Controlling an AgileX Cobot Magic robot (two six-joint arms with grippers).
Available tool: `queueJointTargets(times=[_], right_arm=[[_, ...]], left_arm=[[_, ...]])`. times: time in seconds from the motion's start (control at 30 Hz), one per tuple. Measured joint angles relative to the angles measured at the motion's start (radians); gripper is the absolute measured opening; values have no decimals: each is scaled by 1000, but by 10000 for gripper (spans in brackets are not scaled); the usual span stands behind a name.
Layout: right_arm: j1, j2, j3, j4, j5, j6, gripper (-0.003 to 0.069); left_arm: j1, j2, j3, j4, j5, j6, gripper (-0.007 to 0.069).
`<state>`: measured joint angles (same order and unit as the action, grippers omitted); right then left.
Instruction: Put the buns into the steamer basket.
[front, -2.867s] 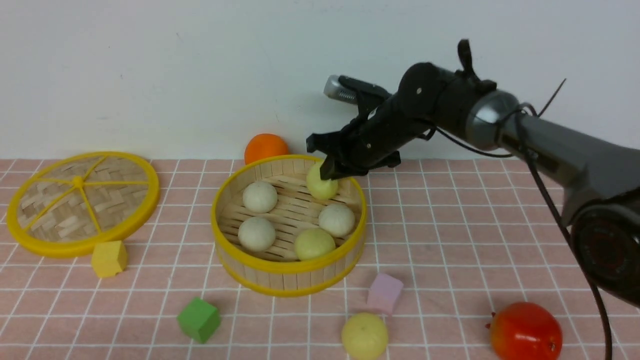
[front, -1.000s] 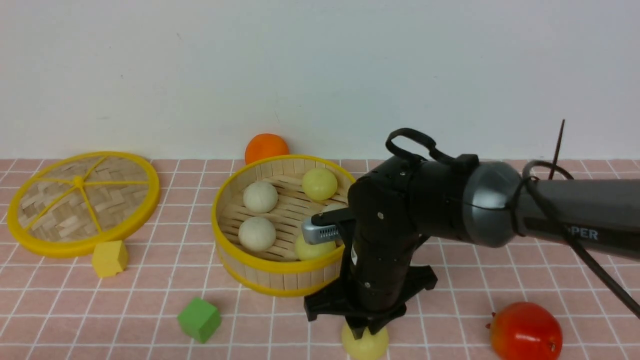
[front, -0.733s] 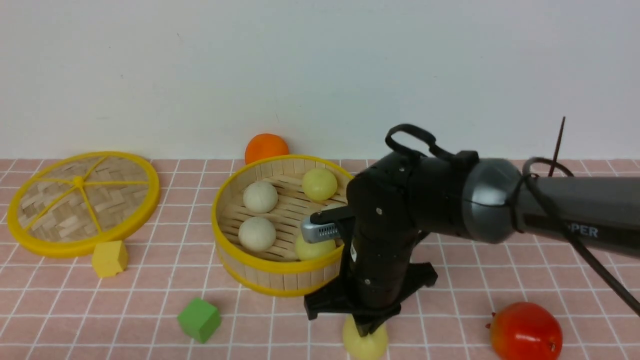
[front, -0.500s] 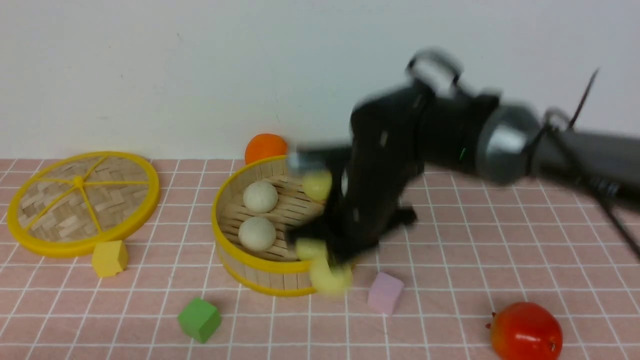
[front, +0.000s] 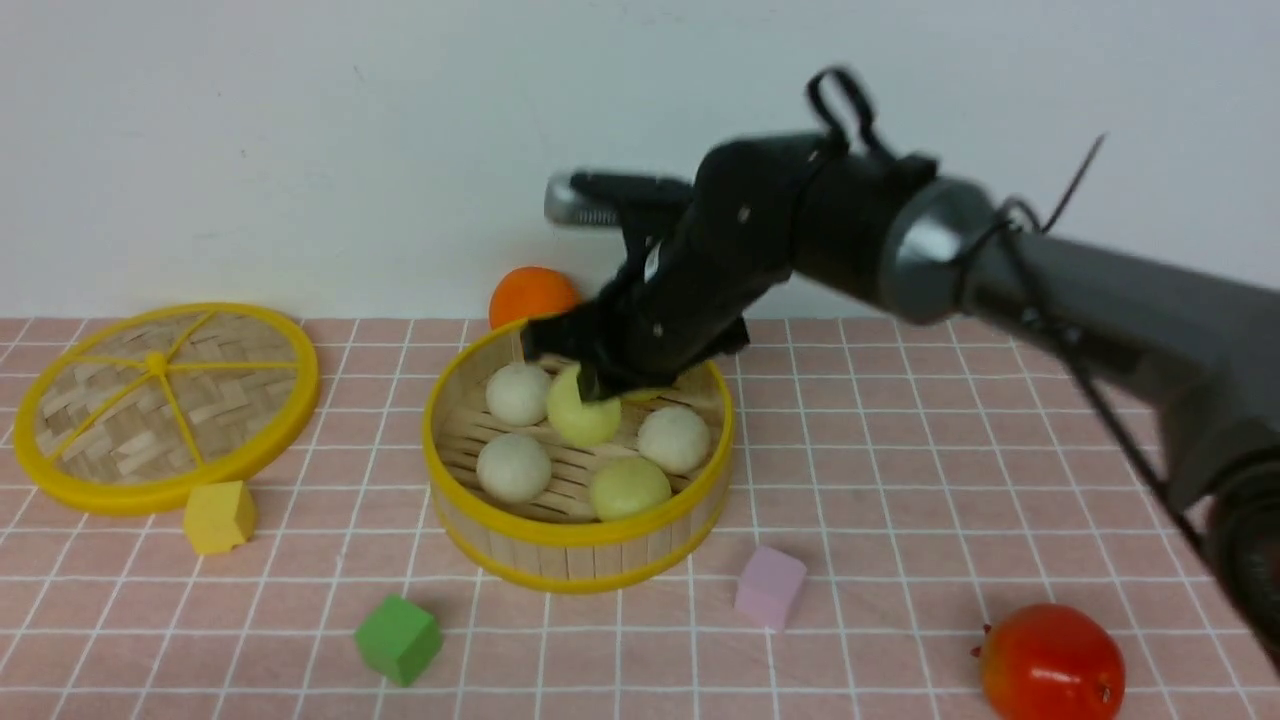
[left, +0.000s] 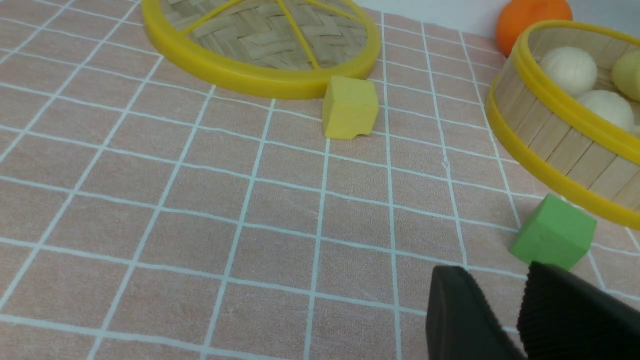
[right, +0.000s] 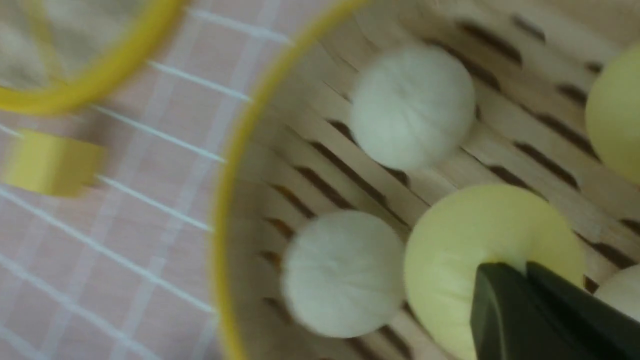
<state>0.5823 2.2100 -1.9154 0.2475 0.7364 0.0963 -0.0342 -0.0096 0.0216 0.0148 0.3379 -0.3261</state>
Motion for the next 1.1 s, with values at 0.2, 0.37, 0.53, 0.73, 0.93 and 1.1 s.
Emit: queueJointTargets(times=[0.2, 0.37, 0.53, 0.73, 0.93, 1.1], right_arm=[[-2, 16, -1, -76, -22, 52, 139], [-3, 10, -2, -98, -1, 55, 409], [-3, -36, -2, -102, 30, 34, 510], [-5, -128, -2, -52, 90, -55, 358], [-6, -207, 1, -34, 218, -107, 7], [-7, -318, 113, -60, 275, -118, -7]], left_arm=[[0, 0, 0, 0, 0, 0, 240], [0, 0, 0, 0, 0, 0, 240], [0, 0, 0, 0, 0, 0, 240], [0, 0, 0, 0, 0, 0, 240], [0, 0, 0, -1, 0, 0, 240], [0, 0, 0, -1, 0, 0, 240]])
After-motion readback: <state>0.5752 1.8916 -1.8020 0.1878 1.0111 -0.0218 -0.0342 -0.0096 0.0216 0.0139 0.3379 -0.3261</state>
